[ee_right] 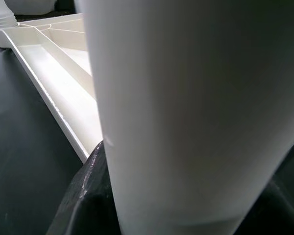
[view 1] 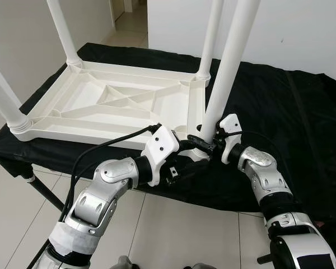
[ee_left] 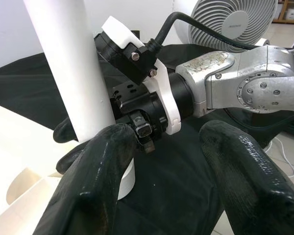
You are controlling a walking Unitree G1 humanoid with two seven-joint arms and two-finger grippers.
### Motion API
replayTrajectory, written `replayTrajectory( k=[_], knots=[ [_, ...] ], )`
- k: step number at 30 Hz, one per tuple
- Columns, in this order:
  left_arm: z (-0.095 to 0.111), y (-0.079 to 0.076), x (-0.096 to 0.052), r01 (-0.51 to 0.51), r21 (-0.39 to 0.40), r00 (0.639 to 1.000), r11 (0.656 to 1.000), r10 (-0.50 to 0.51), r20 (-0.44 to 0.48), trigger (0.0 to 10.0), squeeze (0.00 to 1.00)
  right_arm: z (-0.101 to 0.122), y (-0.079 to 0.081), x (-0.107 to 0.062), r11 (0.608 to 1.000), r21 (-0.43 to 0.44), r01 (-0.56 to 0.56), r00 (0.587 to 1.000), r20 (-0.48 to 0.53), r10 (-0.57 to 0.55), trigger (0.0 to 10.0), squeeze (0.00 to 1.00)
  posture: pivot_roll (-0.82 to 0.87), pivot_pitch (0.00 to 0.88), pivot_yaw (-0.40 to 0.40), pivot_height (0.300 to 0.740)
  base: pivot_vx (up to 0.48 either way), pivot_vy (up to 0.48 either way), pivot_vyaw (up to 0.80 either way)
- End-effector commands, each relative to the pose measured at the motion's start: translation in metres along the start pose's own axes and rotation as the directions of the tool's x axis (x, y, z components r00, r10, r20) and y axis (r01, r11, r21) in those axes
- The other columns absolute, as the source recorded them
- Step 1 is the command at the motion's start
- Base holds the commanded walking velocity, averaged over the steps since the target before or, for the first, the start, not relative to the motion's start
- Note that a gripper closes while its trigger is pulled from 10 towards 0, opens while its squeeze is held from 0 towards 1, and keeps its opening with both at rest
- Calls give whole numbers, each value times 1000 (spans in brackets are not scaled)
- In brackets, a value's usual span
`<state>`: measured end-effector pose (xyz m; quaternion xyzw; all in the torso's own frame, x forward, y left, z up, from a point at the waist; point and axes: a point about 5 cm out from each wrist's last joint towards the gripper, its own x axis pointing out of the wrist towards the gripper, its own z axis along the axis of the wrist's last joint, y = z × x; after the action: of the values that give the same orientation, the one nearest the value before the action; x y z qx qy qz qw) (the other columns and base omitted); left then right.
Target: Building children table
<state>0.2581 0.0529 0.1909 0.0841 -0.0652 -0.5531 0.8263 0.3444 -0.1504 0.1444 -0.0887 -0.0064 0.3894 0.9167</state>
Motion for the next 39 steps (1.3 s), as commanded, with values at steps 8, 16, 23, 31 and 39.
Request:
replayTrajectory(
  k=[8,16,23,31,39],
  knots=[
    [1,-1,1,-13,2,1000,1000,13,5,10000,0,-7,11,-2,979,36,199,980,0,-199,10000,0,-103,51,18,740,0,0,0],
    [1,-3,2,-3,-4,1000,1000,3,8,10000,0,2,18,-2,874,58,482,875,13,-484,10000,0,-115,59,20,740,0,0,0],
    [1,-4,3,0,-7,1000,1000,0,10,10000,0,3,29,-3,737,69,672,739,-4,-673,10000,0,-114,67,16,740,0,0,0],
    [1,-5,3,-1,-12,1000,1000,1,10,10000,0,9,46,1,665,127,736,670,8,-742,10000,0,-108,69,7,740,0,0,0],
    [0,-6,4,-3,-11,1000,1000,3,11,10000,0,14,43,-3,745,160,648,749,45,-661,10000,1000,-106,54,-8,740,0,0,0]
  ],
)
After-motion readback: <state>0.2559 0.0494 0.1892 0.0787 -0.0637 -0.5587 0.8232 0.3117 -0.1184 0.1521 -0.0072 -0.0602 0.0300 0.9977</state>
